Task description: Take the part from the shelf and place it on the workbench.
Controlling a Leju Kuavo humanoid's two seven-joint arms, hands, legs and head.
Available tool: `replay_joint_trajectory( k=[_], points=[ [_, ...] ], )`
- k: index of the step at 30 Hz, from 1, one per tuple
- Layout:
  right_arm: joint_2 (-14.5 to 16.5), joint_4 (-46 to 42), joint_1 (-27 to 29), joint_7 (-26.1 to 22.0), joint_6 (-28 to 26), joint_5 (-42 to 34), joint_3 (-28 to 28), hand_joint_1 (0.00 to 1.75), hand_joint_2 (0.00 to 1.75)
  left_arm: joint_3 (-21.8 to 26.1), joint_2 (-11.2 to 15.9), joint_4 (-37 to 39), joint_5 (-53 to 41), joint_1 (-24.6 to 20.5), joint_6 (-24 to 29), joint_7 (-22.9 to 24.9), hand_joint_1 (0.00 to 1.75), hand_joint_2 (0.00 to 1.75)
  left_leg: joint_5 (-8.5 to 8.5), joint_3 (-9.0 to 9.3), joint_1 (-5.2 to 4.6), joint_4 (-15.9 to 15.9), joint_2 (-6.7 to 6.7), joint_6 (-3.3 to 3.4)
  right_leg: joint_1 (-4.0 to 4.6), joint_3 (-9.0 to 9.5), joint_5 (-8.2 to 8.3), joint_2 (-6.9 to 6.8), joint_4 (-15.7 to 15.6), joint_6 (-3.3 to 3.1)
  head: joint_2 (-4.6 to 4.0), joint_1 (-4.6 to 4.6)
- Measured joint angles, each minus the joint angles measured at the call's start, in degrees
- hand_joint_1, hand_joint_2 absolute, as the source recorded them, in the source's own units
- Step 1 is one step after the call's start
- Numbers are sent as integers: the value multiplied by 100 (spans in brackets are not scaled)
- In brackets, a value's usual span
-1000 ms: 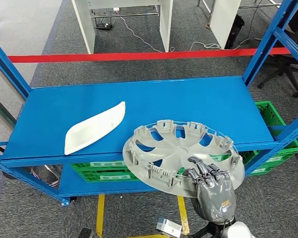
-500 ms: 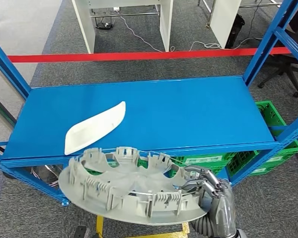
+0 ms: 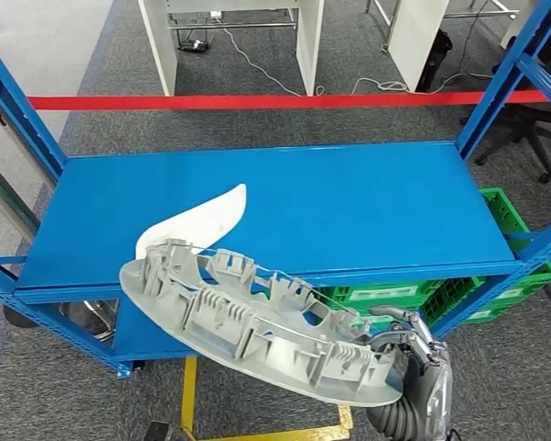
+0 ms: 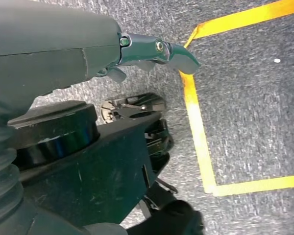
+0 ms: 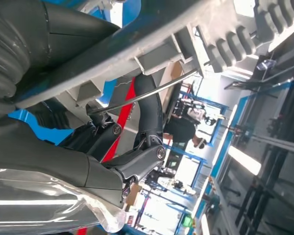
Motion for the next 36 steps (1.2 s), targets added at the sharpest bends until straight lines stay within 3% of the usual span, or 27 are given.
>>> replay_joint_trajectory(
  k=[1,3,5,7,9,10,12,14,15,16,17,18,20,22,24,25,26,28,29,30,31,32,34,36],
  points=[
    [0,0,5,-22,19,-35,-11,175,175,0,-2,0,-11,-1,1,11,0,175,3,-14,-10,16,3,1,7,81,123,-2,-112,-17,0,0],
    [1,1,2,-37,37,-57,-26,175,175,0,-10,0,-26,-5,0,17,0,175,0,-38,-18,60,2,-13,20,488,452,-13,-832,-53,0,1],
    [11,2,6,-62,73,-92,-39,175,175,0,-15,0,-40,-9,-3,14,0,175,5,-87,-36,126,-6,-66,41,801,587,-19,-1389,-84,-1,9],
    [27,4,19,-122,171,-213,-56,175,175,0,-1,0,-72,-4,-12,7,0,175,34,-136,-49,168,-12,-137,63,833,590,-11,-1475,-124,-1,12],
    [54,7,22,-238,336,-426,-78,175,175,3,22,0,-107,7,-6,16,0,175,3,-179,-38,214,-18,-201,50,751,633,-16,-1484,-212,0,6],
    [84,7,22,-322,443,-570,-96,175,175,4,27,0,-130,10,12,34,0,175,-124,-229,-29,329,-21,-238,42,713,670,-25,-1491,-265,0,-3],
    [160,7,19,-490,692,-869,-146,175,175,7,19,-1,-194,9,66,85,0,175,-591,-411,-4,873,-23,-312,37,634,746,-41,-1496,-340,0,-26],
    [224,7,14,-565,918,-1085,-199,175,175,7,7,-1,-258,1,101,125,0,175,-988,-578,19,1553,-23,-354,47,530,823,-51,-1491,-356,0,-31],
    [245,6,8,-574,1032,-1190,-222,175,175,8,3,0,-295,-5,108,139,0,175,-1027,-573,25,1714,-23,-360,50,480,861,-54,-1487,-354,0,-30],
    [258,5,-3,-576,1161,-1322,-241,175,175,8,1,-1,-338,-12,112,151,0,175,-941,-466,27,1651,-23,-355,52,431,899,-55,-1483,-348,0,-30],
    [266,5,-21,-578,1296,-1461,-255,175,175,7,-1,-1,-382,-21,116,167,0,175,-773,-261,28,1375,-23,-341,53,389,937,-53,-1480,-338,0,-31],
    [269,3,-47,-581,1426,-1592,-266,175,175,7,-2,-2,-426,-31,117,185,0,175,-598,8,28,960,-25,-318,53,354,974,-50,-1478,-324,0,-31],
    [269,0,-110,-587,1630,-1759,-284,175,175,7,-7,-2,-483,-57,124,212,0,175,-439,456,10,188,-33,-271,63,302,1052,-45,-1478,-269,0,-29],
    [270,-2,-164,-591,1793,-1831,-301,175,175,7,-19,-2,-532,-70,140,224,0,175,-447,550,-17,-67,-41,-229,65,270,1145,-48,-1498,-190,0,-25],
    [274,-2,-194,-591,1935,-1861,-316,175,175,8,-38,-3,-575,-62,164,232,0,175,-362,469,-18,-91,-30,-161,57,242,1195,-39,-1516,-111,0,-24],
    [276,-1,-201,-591,1985,-1874,-326,175,175,9,-50,-5,-593,-62,175,236,0,175,-300,422,-10,-107,-20,-115,57,191,1097,-34,-1454,-84,0,-16],
    [278,0,-206,-591,2020,-1885,-333,175,175,10,-62,-8,-606,-64,181,236,0,175,-232,361,-3,-126,-8,-70,60,113,897,-29,-1282,-70,0,-8],
    [278,7,-218,-591,2056,-1901,-342,175,175,11,-78,-15,-628,-71,184,236,0,175,-116,227,-14,-130,5,-10,67,-73,330,-28,-664,-71,0,9],
    [278,15,-224,-591,2062,-1904,-344,175,175,11,-82,-17,-633,-70,184,236,0,175,-62,151,-29,-125,10,4,73,-128,134,-28,-317,-76,0,10],
    [278,22,-229,-591,2065,-1905,-346,175,175,11,-84,-17,-635,-70,185,236,0,175,-6,71,-46,-116,15,10,82,-132,77,-29,-72,-85,0,9],
    [278,28,-231,-591,2070,-1909,-349,175,175,11,-84,-17,-638,-70,185,236,0,175,49,-16,-61,-102,19,14,94,-64,145,-29,29,-102,0,9],
    [278,32,-234,-590,2085,-1916,-351,175,175,12,-86,-18,-643,-70,186,236,0,175,100,-100,-74,-82,20,14,110,90,309,-29,-61,-127,0,9],
    [279,34,-254,-589,2155,-1954,-356,175,175,13,-93,-21,-679,-69,193,243,0,175,184,-239,-98,-27,5,-1,153,657,548,-5,-744,-206,0,10],
    [290,45,-285,-590,2247,-1998,-367,175,175,16,-104,-26,-735,-63,208,260,0,175,267,-331,-117,26,-17,-42,182,1179,480,33,-1503,-254,0,7]
  ],
)
